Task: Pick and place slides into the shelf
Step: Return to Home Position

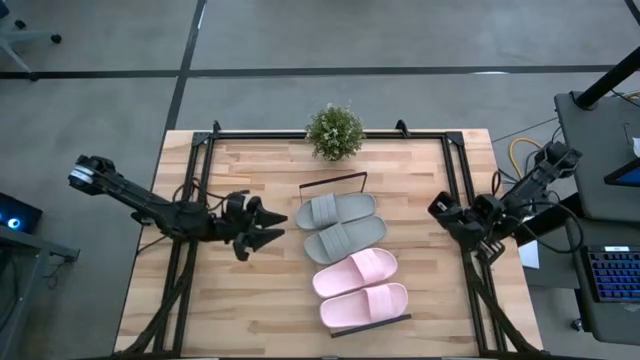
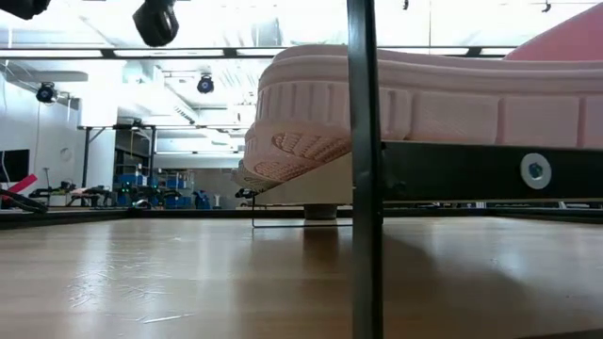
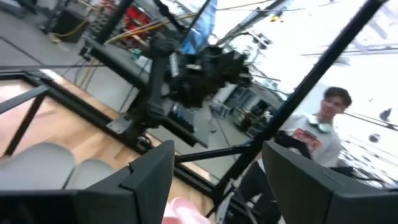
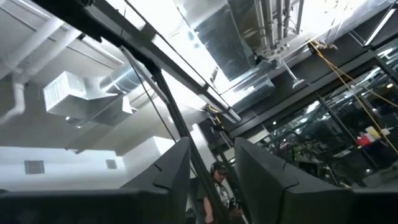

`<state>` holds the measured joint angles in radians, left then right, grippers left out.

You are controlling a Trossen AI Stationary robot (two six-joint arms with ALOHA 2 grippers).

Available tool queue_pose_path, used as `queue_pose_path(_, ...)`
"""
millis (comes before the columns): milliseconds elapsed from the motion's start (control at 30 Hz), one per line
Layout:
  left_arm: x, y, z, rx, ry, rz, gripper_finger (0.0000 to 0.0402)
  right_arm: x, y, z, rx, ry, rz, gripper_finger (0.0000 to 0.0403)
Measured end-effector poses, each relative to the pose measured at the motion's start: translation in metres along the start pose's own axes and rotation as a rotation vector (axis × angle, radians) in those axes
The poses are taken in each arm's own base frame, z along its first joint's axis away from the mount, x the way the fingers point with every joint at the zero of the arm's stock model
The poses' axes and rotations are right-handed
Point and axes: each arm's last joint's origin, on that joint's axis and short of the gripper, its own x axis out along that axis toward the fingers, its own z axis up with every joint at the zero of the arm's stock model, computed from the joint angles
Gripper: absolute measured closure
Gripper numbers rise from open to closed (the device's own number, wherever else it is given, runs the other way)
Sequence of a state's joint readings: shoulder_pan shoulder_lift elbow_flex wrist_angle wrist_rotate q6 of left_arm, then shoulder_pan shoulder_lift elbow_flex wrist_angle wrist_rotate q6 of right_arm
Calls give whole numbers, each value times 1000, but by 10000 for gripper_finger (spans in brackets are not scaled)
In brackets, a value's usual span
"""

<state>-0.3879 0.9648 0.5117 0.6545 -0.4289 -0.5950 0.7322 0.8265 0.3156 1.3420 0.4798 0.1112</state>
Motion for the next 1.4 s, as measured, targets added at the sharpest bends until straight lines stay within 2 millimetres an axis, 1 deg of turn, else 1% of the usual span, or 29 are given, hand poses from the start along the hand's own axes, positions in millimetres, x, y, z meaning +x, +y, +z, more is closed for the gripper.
queue_pose_path(100,-3,-1,7,4,-6,-36,173,-15,-7,5,10,-11,11,301)
queue_pose_path(167,-5,-2,11,21,-13,-59,178,-24,-11,8,13,-24,15,322)
queue_pose_path(233,-6,-2,15,46,-21,-76,189,-33,-16,9,-2,-28,20,348)
queue_pose_path(333,-8,-1,20,84,-40,-79,220,-43,-20,9,-20,-28,44,385)
queue_pose_path(533,-7,1,21,115,-35,-141,306,-56,-25,9,-30,-32,120,394)
queue_pose_path(667,-4,3,18,125,12,-194,362,-62,-25,10,-39,-39,202,395)
queue_pose_path(767,-3,4,18,135,38,-242,394,-65,-25,11,-51,-47,242,395)
queue_pose_path(933,-1,13,20,155,55,-256,398,-68,-26,11,-95,-43,259,395)
queue_pose_path(1067,1,29,18,173,76,-225,401,-69,-27,9,-112,1,254,395)
queue_pose_path(1233,1,50,17,167,121,-215,401,-73,-29,12,-108,33,256,395)
queue_pose_path(1400,-1,64,21,180,141,-215,401,-82,-35,12,-89,129,217,395)
